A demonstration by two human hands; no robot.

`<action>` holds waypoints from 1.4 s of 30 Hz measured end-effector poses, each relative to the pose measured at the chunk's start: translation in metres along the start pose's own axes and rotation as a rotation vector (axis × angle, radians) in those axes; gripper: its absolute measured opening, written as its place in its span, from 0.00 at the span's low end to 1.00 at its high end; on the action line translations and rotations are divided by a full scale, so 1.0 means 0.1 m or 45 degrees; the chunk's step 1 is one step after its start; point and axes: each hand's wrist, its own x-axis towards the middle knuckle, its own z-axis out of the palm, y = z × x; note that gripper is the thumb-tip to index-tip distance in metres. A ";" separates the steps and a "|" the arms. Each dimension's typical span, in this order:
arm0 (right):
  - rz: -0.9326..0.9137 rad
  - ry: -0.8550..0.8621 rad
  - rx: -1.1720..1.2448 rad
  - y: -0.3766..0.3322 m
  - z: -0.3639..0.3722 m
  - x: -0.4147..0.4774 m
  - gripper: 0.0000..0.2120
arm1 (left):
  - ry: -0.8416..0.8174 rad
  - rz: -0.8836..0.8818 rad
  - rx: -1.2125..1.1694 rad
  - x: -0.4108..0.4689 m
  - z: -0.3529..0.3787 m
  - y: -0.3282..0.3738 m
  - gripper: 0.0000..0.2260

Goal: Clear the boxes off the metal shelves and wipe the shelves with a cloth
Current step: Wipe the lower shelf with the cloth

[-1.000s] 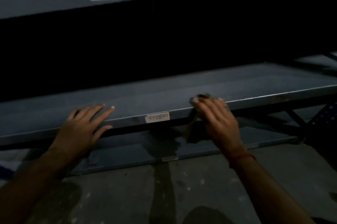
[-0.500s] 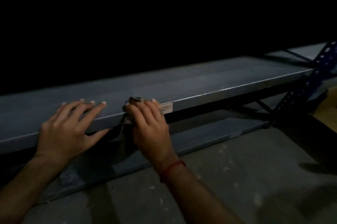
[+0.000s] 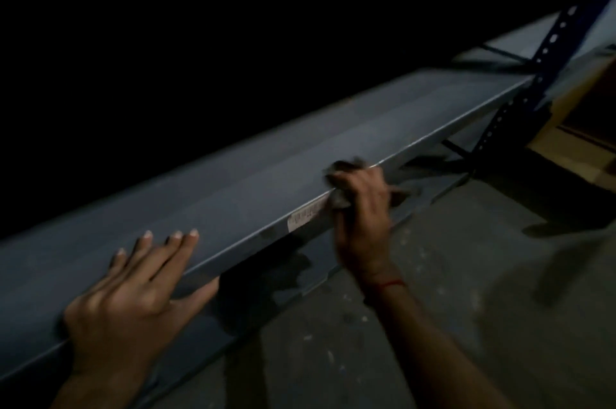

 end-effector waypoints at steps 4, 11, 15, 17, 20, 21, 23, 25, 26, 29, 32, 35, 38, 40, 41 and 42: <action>-0.246 -0.269 0.190 -1.12 0.40 -0.59 0.20 | 0.057 -0.049 -0.006 -0.03 -0.04 0.03 0.19; -0.547 -0.294 -0.043 -0.72 0.16 -0.22 0.14 | 0.163 -0.037 0.044 0.10 -0.16 0.11 0.19; -0.387 -0.242 -0.109 -0.22 0.00 0.02 0.17 | 0.138 -0.069 0.148 0.06 -0.12 0.09 0.21; -0.206 -0.191 -0.073 -0.25 0.09 -0.01 0.16 | 0.134 -0.064 0.145 0.09 -0.09 0.07 0.23; 0.050 -0.079 0.048 -0.63 0.21 -0.18 0.16 | 0.076 -0.083 0.106 0.13 -0.13 0.09 0.24; 0.025 -0.088 0.082 -0.80 0.26 -0.27 0.15 | 0.052 -0.092 0.095 0.14 -0.17 0.10 0.24; -0.116 -0.230 0.141 -1.14 0.39 -0.47 0.15 | 0.009 -0.152 0.100 0.17 -0.23 0.16 0.23; -0.219 -0.326 0.192 -1.40 0.49 -0.62 0.16 | -0.046 -0.243 0.068 0.17 -0.29 0.20 0.21; -0.286 -0.343 0.186 -1.43 0.50 -0.62 0.17 | -0.078 -0.272 0.040 0.16 -0.31 0.19 0.23; -0.642 -0.419 0.019 -1.05 0.30 -0.39 0.17 | -0.344 -0.263 -0.059 0.14 -0.46 0.11 0.31; -0.540 -0.407 -0.085 -0.48 0.00 -0.12 0.19 | -0.682 -0.233 0.077 0.12 -0.70 0.07 0.36; -0.382 -0.411 -0.111 -0.30 -0.05 -0.08 0.19 | -0.859 -0.148 0.285 0.04 -0.90 0.01 0.38; -0.189 -0.306 -0.020 -0.46 0.11 -0.21 0.19 | -0.841 -0.227 0.317 -0.06 -1.02 -0.13 0.34; 0.013 -0.173 0.050 -0.62 0.21 -0.28 0.18 | -0.825 -0.244 0.286 -0.10 -1.01 -0.18 0.32; 0.077 -0.127 0.081 -0.73 0.26 -0.33 0.17 | -0.807 -0.218 0.268 -0.12 -0.98 -0.20 0.32; 0.084 -0.119 0.103 -0.88 0.31 -0.38 0.16 | -0.750 -0.193 0.228 -0.14 -0.94 -0.22 0.32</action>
